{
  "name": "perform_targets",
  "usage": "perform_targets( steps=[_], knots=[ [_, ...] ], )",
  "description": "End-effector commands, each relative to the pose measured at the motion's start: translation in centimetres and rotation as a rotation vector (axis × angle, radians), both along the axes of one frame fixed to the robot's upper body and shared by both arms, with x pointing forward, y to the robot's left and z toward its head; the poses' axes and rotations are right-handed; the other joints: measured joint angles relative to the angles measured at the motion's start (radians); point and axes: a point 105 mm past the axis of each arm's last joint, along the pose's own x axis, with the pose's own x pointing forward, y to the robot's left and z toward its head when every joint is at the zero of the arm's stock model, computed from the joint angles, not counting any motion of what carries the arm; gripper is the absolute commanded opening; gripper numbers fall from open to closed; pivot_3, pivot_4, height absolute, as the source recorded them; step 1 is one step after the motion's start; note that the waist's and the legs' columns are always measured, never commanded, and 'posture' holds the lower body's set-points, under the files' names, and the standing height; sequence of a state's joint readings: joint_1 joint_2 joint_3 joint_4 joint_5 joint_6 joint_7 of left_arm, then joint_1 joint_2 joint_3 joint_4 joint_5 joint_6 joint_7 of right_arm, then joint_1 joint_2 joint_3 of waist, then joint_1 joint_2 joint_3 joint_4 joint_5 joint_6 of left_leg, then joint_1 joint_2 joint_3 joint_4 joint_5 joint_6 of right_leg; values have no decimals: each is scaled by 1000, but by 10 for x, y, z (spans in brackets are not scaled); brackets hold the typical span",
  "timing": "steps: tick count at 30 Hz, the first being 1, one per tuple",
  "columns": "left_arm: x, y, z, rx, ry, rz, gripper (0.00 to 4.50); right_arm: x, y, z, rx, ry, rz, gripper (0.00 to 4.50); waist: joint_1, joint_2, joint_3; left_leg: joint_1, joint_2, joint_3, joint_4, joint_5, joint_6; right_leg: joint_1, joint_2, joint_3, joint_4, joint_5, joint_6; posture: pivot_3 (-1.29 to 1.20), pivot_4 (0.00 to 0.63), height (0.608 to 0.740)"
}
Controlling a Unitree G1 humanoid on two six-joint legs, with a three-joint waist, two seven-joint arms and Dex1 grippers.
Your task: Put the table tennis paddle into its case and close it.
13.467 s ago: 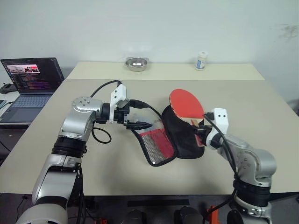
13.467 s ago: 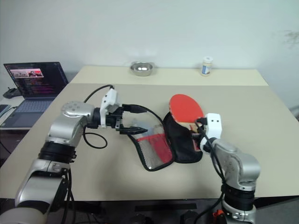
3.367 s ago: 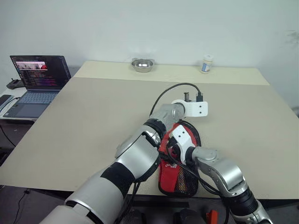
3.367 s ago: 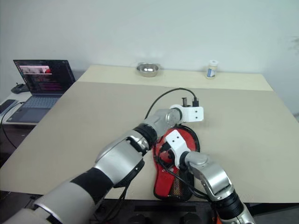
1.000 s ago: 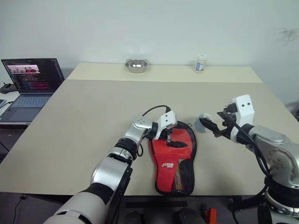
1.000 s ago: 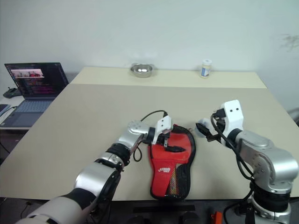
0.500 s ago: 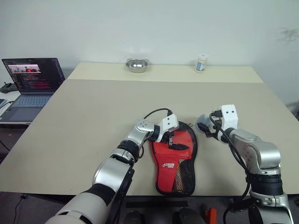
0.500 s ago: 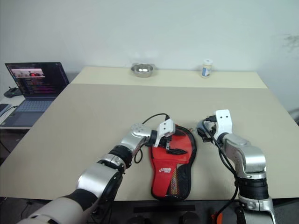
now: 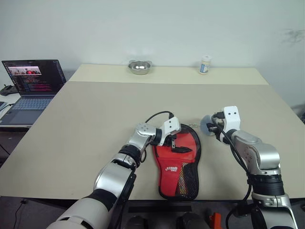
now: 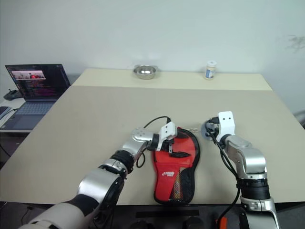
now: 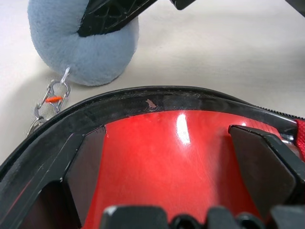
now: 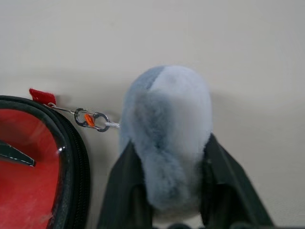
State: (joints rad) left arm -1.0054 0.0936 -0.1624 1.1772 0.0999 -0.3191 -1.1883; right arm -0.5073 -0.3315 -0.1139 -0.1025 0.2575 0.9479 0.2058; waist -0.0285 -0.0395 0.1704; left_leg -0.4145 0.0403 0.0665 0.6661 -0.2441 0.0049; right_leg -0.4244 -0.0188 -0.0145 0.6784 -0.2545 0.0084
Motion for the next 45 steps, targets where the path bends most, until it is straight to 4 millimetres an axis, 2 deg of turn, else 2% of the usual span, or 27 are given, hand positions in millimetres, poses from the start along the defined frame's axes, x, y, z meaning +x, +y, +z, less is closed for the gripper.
perform_targets(
  steps=[1,6,10,18,22,29,32,36,38,45],
  knots=[
    [-5,4,-16,32,40,7,4500,0,-8,11,-26,-40,-12,334,0,0,0,0,0,0,0,0,0,0,0,0,0,0,0,0,150,740],
    [-9,-3,-21,46,57,-13,4500,-21,-30,9,-65,-8,-30,201,6,1,-1,0,0,-1,0,0,0,1,0,-1,-1,0,0,0,150,740],
    [-17,-15,-25,77,67,-71,4500,-51,-40,2,-87,44,-24,201,24,3,-3,0,-1,-1,-1,0,0,2,0,-1,-4,0,1,0,150,740],
    [-27,-21,-34,141,84,-146,4500,-76,-41,5,-91,59,-35,190,30,3,-5,0,-1,-3,0,0,0,4,-1,-2,-4,-1,1,0,150,740],
    [-30,-21,-40,155,103,-144,4500,-95,-39,9,-109,86,6,189,32,4,-5,0,-2,-3,0,0,0,4,-1,-3,-5,-1,1,0,150,740],
    [-34,-20,-50,165,142,-134,4500,-140,-22,10,-129,196,202,189,35,5,-9,0,-2,-5,0,0,0,5,-1,-4,-6,-1,1,0,150,740],
    [-35,-19,-52,173,144,-134,4500,-172,-8,1,-146,299,361,189,38,7,-12,0,-3,-7,0,0,0,6,-2,-6,-8,-1,1,0,150,740],
    [-35,-20,-53,167,149,-127,4500,-198,-2,-7,-147,395,489,188,36,9,-17,3,-1,-9,-2,-1,0,14,0,-10,-17,-1,1,0,150,740],
    [-37,-19,-56,169,155,-126,4500,-218,2,-12,-157,475,602,188,37,9,-18,5,-1,-10,-2,-1,0,17,-1,-10,-18,-1,1,0,150,740],
    [-41,-18,-62,170,168,-129,4500,-260,17,-9,-123,606,863,187,36,1,-28,7,-1,-10,-5,-2,1,20,-2,-11,-22,-1,2,0,150,740]
  ],
)
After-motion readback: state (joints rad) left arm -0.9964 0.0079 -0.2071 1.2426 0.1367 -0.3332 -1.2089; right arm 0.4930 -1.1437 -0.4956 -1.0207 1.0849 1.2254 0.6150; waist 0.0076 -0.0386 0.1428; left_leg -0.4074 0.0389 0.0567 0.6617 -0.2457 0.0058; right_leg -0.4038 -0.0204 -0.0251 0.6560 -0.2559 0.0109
